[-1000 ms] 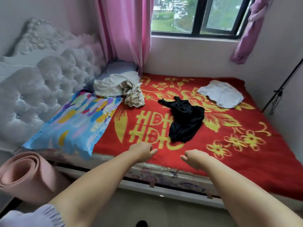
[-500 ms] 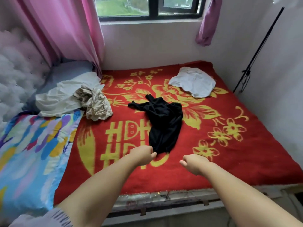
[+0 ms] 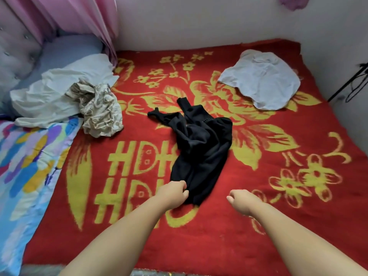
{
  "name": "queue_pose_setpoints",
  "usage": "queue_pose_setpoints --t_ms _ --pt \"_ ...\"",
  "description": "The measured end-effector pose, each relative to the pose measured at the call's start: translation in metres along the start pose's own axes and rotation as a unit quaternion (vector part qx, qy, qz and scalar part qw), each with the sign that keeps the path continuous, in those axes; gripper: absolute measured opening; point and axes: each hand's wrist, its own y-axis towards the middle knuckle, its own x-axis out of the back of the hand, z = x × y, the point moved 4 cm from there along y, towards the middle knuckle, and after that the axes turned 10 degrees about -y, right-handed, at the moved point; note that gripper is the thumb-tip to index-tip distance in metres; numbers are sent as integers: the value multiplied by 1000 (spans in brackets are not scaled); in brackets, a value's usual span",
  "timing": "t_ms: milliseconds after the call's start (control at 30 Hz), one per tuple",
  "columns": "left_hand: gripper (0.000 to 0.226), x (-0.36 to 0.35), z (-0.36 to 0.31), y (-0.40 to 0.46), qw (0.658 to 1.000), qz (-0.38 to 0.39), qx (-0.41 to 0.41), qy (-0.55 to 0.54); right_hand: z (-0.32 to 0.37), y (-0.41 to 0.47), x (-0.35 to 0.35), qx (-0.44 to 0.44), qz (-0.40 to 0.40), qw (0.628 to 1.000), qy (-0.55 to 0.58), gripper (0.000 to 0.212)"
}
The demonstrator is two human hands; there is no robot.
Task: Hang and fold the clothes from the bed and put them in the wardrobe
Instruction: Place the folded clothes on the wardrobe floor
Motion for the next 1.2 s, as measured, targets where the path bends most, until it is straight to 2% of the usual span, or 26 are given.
queue_pose_setpoints --t_ms 100,200,267,367,500,567,667,800,967,1067,1133,1200 --pt "39 -7 2 47 1000 -15 -6 -7 -2 49 -6 -12 -12 993 114 27" --pt "44 -4 2 100 997 -65 -38 -4 1 99 -11 -41 -39 978 198 31" --pt "52 2 -1 137 989 -125 -72 19 6 135 -8 -53 -64 972 218 43" --pt "72 10 -8 190 972 -199 -107 65 14 181 -4 -82 -107 943 306 62" --pt "88 -3 -1 243 960 -186 -113 178 32 223 -15 -122 -113 896 413 87" --pt "87 -11 12 261 961 -165 -106 196 36 237 -23 -138 -116 896 407 90" --pt "66 -28 36 257 974 -112 -100 170 33 239 -37 -164 -79 909 375 81" --pt "47 -44 63 220 977 -80 -120 154 28 218 -50 -168 -56 918 356 52" --pt "34 -43 104 175 992 -3 -74 106 35 170 -75 -90 37 953 288 37" --pt "16 -25 131 151 996 -67 -9 -52 32 149 -87 -77 51 962 257 37" --pt "12 -7 152 138 976 -135 42 -167 22 140 -86 -92 35 965 241 36" --pt "14 6 172 125 961 -169 68 -208 13 132 -81 -93 37 971 215 28"
